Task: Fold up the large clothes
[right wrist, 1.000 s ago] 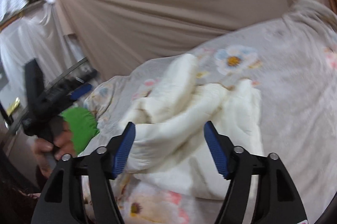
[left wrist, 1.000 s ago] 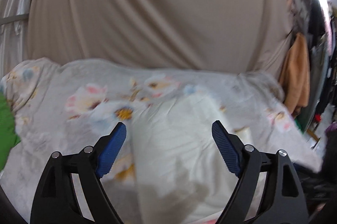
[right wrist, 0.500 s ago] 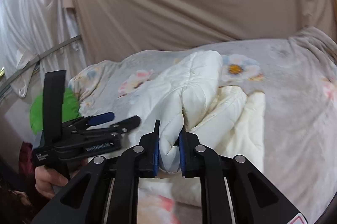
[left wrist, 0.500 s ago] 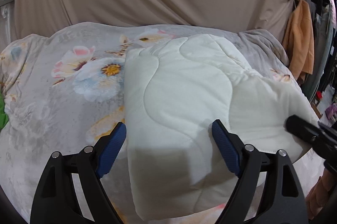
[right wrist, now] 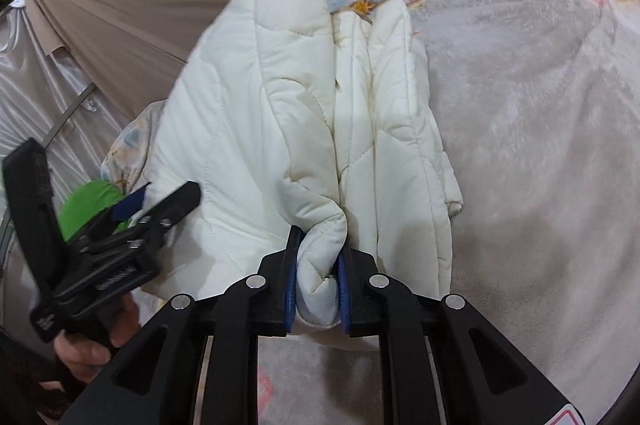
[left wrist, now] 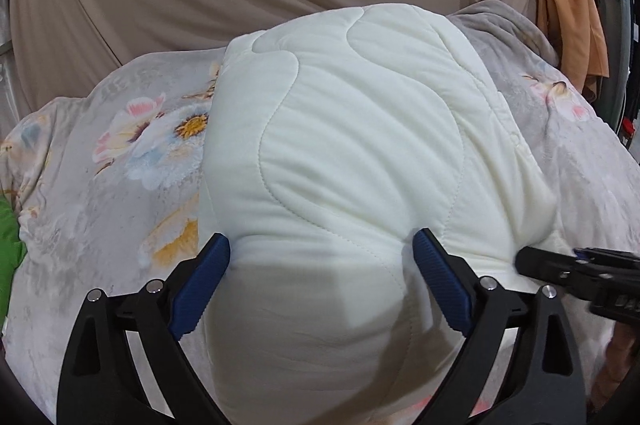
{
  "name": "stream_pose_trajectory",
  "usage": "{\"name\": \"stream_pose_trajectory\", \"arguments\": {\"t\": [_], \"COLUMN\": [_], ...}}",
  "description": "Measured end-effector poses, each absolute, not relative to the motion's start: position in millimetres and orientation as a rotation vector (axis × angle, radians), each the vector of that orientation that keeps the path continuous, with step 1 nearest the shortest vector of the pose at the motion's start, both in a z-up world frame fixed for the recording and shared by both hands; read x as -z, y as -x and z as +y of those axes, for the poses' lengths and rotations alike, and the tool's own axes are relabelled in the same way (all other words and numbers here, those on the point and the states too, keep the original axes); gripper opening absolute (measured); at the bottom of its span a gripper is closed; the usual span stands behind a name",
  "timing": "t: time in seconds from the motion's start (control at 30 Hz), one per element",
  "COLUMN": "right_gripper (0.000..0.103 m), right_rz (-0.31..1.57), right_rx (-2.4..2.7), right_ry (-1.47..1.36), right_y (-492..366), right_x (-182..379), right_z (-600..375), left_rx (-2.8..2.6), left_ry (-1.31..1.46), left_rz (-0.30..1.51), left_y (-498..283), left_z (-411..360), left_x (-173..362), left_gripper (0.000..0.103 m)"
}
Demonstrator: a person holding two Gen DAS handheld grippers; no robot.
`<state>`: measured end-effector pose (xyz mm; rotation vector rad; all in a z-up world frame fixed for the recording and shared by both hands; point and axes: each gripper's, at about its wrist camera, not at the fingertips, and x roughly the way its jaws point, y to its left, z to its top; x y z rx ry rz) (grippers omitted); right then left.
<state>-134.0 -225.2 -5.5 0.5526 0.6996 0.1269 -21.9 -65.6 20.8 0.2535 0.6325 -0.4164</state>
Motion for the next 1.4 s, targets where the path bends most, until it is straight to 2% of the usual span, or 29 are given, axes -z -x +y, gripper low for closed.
{"name": "stream_pose_trajectory", "arguments": {"t": [0.17,0.27,0.37,0.5,0.53,0.57,0.63,0.67,0.83,0.93,1.03,1.1,1.2,1.3,1.4], "right_gripper": [0.027,0.043,0.056,0.058,0.049,0.028,0.014,0.011,0.008,0.008,0.008,0.008,0.007,0.008,0.014], "right_rz": [0.593,0.557,0.588,0.707,0.716,0.719,0.701,0.666,0.465,0.416,0.494,0.601,0.638,0.658,0.629], "right_rx": [-0.11,-0.086,-0.048,-0.064,-0.061,-0.083,-0.108,-0.116,-0.161,-0.122,-0.025,0.016,-0.004,-0.027,-0.012], "right_ry": [-0.484,-0.473,-0.46,-0.469,-0.458,-0.454,-0.433,-0.412,-0.35,-0.322,-0.347,-0.438,-0.559,-0.586,-0.582], "right_y": [145.1,127.0,97.9,55.2,49.9,46.2,47.5,52.9,97.8,115.3,113.1,100.7,95.2,92.3,104.2], "right_x": [-52.6,-74.0,-71.9,-43.1,-38.4,-36.4,-44.0,-54.8,-113.6,-122.6,-90.8,-47.1,-5.2,-2.5,-25.8], "right_z": [-225.7,-228.1,-230.8,-225.8,-221.8,-217.1,-210.4,-206.9,-194.3,-190.0,-209.3,-232.0,-253.5,-257.9,-259.1], "left_rx": [0.418,0.42,0.421,0.421,0.422,0.429,0.453,0.472,0.476,0.483,0.497,0.519,0.547,0.521,0.5], "left_ry": [-0.226,-0.226,-0.219,-0.212,-0.207,-0.194,-0.127,-0.08,0.023,0.04,0.025,0.002,0.031,0.007,-0.013], "left_rz": [0.642,0.641,0.645,0.649,0.651,0.656,0.675,0.682,0.596,0.579,0.652,0.729,0.798,0.802,0.79], "left_y": [17.6,17.2,16.7,15.5,14.5,13.4,9.8,7.0,7.6,5.4,-5.6,-14.1,-23.2,-22.2,-21.2], "left_z": [-62.0,-60.4,-60.3,-60.0,-59.1,-57.4,-48.3,-40.0,-7.9,-2.1,-11.2,-22.9,-30.7,-36.1,-36.8], "left_x": [-21.7,-21.2,-21.2,-22.3,-23.0,-24.7,-31.1,-37.4,-79.8,-90.6,-73.5,-49.6,-24.6,-19.2,-20.9], "left_gripper": [0.091,0.091,0.091,0.091,0.091,0.091,0.089,0.086,0.082,0.083,0.083,0.084,0.087,0.087,0.087]}}
